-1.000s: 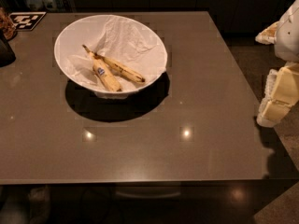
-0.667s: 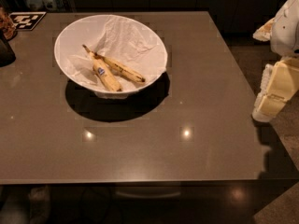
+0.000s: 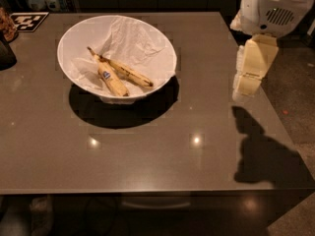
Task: Pick banana from white bowl
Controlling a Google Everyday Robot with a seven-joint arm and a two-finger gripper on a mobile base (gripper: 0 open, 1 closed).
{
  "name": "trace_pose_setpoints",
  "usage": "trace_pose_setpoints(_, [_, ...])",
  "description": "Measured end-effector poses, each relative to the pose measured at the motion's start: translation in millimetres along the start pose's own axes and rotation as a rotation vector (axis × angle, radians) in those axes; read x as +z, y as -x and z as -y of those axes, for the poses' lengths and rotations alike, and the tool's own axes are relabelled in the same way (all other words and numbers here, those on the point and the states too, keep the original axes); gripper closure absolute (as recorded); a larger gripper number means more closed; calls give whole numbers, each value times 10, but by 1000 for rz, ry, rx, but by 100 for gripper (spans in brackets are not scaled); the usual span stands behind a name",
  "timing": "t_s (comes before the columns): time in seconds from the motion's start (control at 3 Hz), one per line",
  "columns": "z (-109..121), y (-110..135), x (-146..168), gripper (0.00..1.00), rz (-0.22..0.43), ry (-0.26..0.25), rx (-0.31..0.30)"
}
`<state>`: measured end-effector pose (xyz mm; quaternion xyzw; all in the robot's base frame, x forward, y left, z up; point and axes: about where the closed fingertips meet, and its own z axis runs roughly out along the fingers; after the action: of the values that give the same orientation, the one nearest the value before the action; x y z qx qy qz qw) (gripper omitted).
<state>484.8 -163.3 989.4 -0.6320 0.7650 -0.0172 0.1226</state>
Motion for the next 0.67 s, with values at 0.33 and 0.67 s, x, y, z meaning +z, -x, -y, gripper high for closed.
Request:
trace_pose_setpoints(0.33, [54,79,-2,0,17,-22,-9])
trace_pose_setpoints(0.67, [114,137,6,0,42,-35,-8])
